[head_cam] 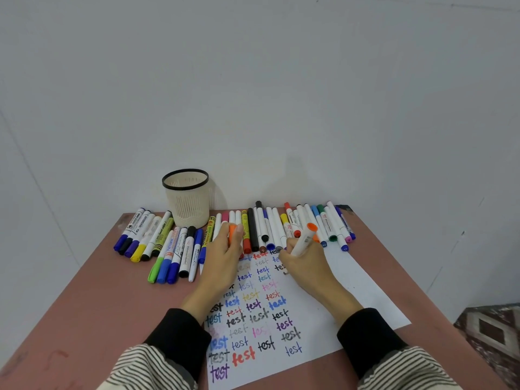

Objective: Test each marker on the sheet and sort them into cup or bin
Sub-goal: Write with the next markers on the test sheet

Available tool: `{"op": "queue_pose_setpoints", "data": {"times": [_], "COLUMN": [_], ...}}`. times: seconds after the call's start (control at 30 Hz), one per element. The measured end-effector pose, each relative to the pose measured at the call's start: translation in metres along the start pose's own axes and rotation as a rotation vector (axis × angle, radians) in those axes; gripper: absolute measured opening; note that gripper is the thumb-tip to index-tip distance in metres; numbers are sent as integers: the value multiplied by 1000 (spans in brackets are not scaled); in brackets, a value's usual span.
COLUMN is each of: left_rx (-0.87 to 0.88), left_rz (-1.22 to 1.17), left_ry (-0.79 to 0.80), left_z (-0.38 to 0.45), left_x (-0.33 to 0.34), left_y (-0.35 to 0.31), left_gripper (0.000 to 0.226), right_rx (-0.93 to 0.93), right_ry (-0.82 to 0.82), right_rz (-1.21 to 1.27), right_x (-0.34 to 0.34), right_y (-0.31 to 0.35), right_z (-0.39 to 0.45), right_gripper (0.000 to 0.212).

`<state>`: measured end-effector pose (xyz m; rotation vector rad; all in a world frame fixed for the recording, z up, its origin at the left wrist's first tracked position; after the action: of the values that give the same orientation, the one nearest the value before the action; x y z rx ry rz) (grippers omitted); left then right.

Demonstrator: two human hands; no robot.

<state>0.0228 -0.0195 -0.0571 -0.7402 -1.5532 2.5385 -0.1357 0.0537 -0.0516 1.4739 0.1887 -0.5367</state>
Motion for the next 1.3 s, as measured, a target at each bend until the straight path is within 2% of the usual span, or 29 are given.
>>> {"op": "queue_pose_setpoints", "data": {"times": [0.43,0.8,0.97,1.1,1.23,1.3], "left_rx": [-9,-1,-15,-27,-40,-46], "left_rz": [26,59,41,25,19,19], "left_ry": [24,31,40,55,59,53], "left_z": [0,1,1,1,0,0], "left_x": [0,1,1,1,1,1], "left_y": [1,-1,0,1,1,0], "left_gripper": [42,39,37,37,38,38], "right_rx": [-7,19,31,69,71,62], "right_ry": [-12,39,-28,-10,-56,-32], "right_rz": [9,-25,-29,-30,89,40], "right_x": [-3,-4,-4,-4,-6,-4], "right_y": [0,-2,-1,-1,1,1], "right_z": [-1,0,0,1,1,1], "right_gripper": [41,40,37,37,37,38]}}
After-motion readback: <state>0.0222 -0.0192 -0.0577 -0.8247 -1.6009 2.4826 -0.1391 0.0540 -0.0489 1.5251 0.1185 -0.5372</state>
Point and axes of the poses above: each hand's wrist, its own z-axis towards the middle knuckle, its own x-axis out of the palm, y = z × x, the point moved 1 cm from there along z, towards the middle knuckle, and after that the axes turned 12 degrees about y, right-handed, at the moved point
